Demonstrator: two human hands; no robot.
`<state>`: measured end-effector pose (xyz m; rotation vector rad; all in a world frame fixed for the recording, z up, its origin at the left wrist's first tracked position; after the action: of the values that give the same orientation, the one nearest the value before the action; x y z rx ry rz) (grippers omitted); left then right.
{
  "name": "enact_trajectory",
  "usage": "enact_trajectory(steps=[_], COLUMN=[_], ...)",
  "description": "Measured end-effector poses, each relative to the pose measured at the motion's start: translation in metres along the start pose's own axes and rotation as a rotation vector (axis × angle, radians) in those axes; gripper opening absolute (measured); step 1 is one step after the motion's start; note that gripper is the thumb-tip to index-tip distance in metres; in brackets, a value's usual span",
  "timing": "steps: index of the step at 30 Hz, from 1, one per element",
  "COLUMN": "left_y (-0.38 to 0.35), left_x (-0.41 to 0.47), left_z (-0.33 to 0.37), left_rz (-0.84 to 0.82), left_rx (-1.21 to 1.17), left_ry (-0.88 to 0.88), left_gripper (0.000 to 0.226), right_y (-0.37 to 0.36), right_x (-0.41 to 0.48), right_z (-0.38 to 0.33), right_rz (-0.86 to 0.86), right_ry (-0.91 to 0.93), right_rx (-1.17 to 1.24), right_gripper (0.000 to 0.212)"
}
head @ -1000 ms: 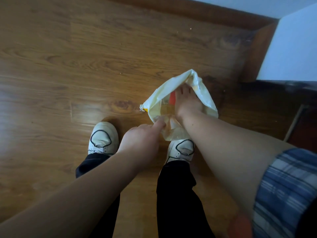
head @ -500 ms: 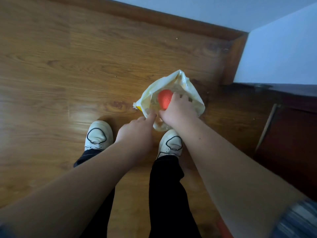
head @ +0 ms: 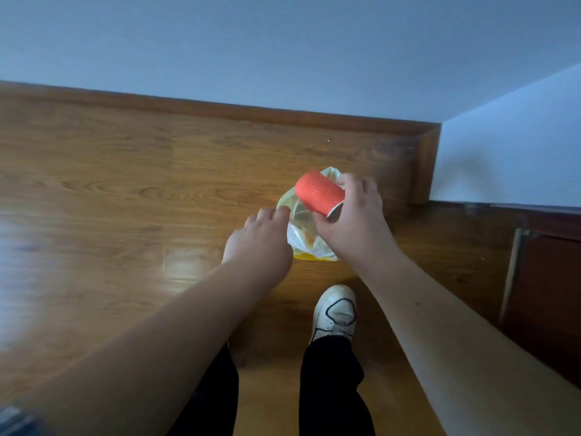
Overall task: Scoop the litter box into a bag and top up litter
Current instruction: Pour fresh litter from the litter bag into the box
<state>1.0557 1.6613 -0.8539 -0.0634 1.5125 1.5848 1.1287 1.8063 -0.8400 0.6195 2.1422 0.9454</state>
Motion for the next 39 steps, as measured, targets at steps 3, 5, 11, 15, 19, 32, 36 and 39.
enact_trajectory(steps=[3, 5, 11, 15, 19, 32, 36, 39], left_y=[0.008, 0.013, 0.020, 0.006, -0.016, -0.023, -0.011, -0.001], left_x=[0.019, 0.034, 0.061, 0.067, 0.067, 0.031, 0.014, 0.002], left_z=[-0.018, -0.034, -0.088, -0.126, -0.157, -0.172, -0.136, -0.102], left_rz=[0.036, 0.055, 0.087, 0.070, 0.060, -0.016, -0.085, -0.130], left_rx=[-0.014, -0.010, 0.023, 0.025, -0.012, -0.083, -0.103, -0.175], left_ry=[0.039, 0.066, 0.106, 0.128, 0.150, 0.183, 0.157, 0.107], left_gripper=[0.055, 0.052, 0.048, 0.050, 0.050, 0.052, 0.048, 0.054], right_y=[-0.021, -0.035, -0.087, -0.144, -0.203, -0.186, -0.124, -0.068], right_x=[0.020, 0.034, 0.069, 0.080, 0.086, 0.052, 0.022, 0.005], right_z=[-0.021, -0.036, -0.074, -0.092, -0.099, -0.111, -0.104, -0.066], right_rz=[-0.040, -0.031, -0.039, -0.154, -0.230, -0.177, -0.102, -0.086], right_ry=[0.036, 0.087, 0.213, 0.326, 0.378, 0.350, 0.331, 0.180], right_rx=[-0.007, -0.031, -0.212, -0.388, -0.540, -0.548, -0.428, -0.394], right_gripper=[0.066, 0.062, 0.062, 0.064, 0.062, 0.080, 0.052, 0.034])
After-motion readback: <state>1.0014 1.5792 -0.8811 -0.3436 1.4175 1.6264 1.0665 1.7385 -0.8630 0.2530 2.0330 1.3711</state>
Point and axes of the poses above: each hand's wrist, its own x-axis towards the middle knuckle, its own y-axis out of the back of the hand, z = x × y, the point moved 7 cm from there along x, towards the middle knuckle, and after that the axes turned 7 degrees about z, right-handed, at the moved point
